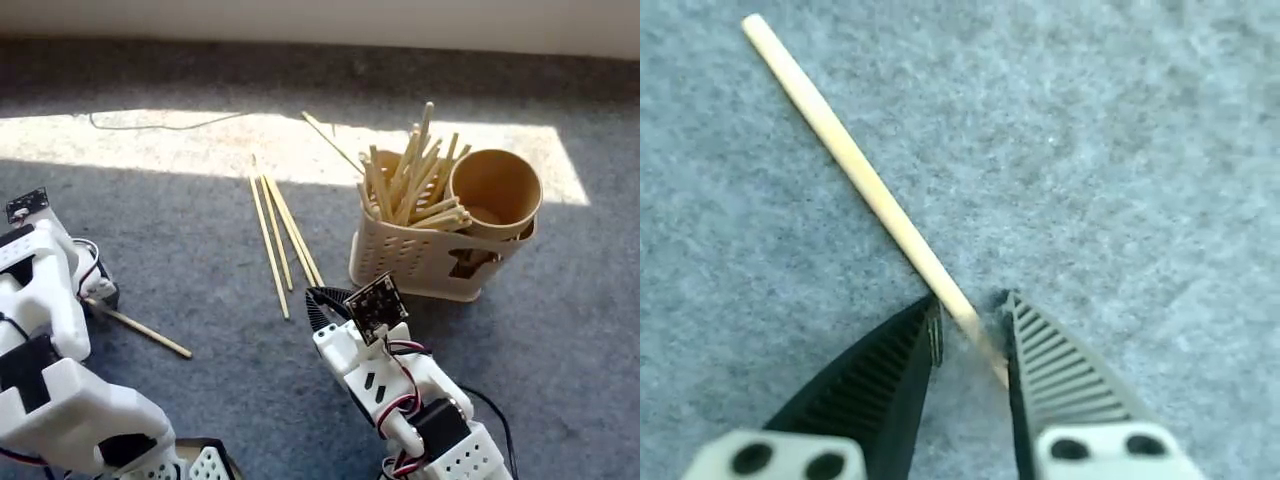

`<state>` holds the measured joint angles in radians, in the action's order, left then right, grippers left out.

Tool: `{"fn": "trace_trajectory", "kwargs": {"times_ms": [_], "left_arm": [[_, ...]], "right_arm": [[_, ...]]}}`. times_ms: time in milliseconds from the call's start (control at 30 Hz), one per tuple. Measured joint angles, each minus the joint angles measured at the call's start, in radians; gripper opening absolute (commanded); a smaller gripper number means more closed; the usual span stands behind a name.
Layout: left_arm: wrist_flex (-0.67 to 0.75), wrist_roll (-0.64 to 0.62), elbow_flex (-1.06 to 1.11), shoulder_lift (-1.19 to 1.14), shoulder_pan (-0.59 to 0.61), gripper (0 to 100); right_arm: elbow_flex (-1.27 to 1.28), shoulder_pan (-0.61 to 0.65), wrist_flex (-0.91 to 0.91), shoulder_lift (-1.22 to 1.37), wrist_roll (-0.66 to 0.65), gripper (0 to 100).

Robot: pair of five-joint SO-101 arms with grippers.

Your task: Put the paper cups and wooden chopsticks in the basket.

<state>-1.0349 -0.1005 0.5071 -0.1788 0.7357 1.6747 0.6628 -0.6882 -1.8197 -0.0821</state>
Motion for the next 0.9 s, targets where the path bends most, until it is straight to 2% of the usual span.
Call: {"fn": "trace_trajectory", "kwargs": {"times_ms": [167, 367, 600, 900], "left_arm": [[0.0, 0.0, -0.005, -0.003, -0.005, 1], [0.0, -0.002, -0.012, -0.006, -0.028, 1], [0.005, -0.002, 0.04, 0.118, -0.061, 1], [0.005, 0.002, 0.075, 0.327, -0.167, 1]], "right_arm": [[0.0, 0.0, 0.0, 0.0, 0.0, 0.5], [0.0, 0.003, 0.0, 0.0, 0.0, 0.5], [0.0, 0.003, 0.002, 0.0, 0.0, 0.5], [0.0, 0.003, -0.018, 0.0, 0.0, 0.5]]}}
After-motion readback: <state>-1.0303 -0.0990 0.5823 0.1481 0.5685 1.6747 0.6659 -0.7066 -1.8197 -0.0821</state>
